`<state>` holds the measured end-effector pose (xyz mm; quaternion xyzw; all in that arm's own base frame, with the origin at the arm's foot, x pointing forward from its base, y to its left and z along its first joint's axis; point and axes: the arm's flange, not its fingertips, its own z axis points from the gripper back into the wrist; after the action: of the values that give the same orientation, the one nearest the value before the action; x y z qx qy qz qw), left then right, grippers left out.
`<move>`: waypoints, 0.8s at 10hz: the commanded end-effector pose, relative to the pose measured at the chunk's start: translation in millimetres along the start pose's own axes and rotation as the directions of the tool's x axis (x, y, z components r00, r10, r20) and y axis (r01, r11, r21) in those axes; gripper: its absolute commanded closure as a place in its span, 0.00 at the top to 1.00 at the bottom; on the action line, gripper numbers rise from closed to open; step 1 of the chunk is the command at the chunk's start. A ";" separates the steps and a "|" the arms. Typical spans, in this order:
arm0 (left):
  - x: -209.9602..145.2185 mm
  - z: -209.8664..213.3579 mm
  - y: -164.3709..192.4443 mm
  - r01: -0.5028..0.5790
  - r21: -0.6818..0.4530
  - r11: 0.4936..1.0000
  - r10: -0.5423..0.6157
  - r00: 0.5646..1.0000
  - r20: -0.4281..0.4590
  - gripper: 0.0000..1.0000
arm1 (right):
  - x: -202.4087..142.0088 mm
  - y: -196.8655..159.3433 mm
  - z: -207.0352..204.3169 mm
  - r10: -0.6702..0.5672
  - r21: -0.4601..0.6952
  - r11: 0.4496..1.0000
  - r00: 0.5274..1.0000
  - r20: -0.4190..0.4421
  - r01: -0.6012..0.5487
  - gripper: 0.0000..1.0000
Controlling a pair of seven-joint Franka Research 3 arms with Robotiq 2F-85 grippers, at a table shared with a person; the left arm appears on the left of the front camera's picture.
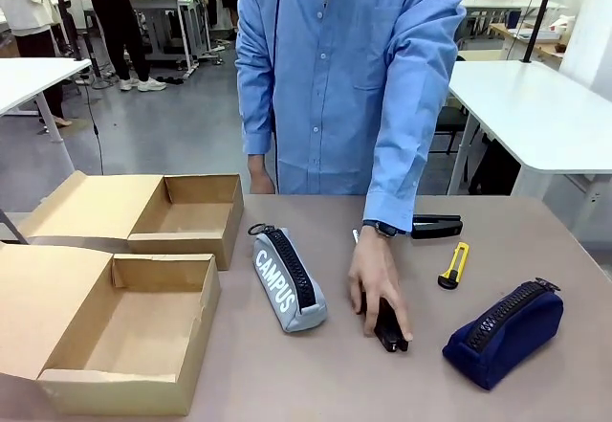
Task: Place items inside the box.
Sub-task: Pick up a Pencil pouch or Stapler and place it inside the Mailer Box closest to the robot.
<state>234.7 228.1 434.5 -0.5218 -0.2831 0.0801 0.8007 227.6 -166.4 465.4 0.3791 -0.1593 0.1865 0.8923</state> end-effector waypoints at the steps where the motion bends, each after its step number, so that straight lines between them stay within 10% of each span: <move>1: 1.5 0.2 -0.2 0.024 -0.023 0.999 -0.024 1.000 0.014 1.00 | 0.6 -18.9 15.8 0.007 0.051 0.999 0.985 0.175 -0.017 1.00; 5: 1.5 0.2 -0.2 0.024 -0.023 0.999 -0.024 1.000 0.014 1.00 | 18.7 -3.0 -14.2 0.155 -0.026 0.988 0.969 0.192 -0.153 1.00; 8: 1.5 0.2 -0.2 0.024 -0.023 0.999 -0.024 1.000 0.014 1.00 | 55.3 34.6 -84.1 0.448 -0.111 0.885 0.892 -0.057 -0.451 1.00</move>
<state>235.0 228.3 433.9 -0.5237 -0.2838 0.0794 0.7993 279.5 -112.2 484.5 0.3235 -0.2350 0.3188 0.8594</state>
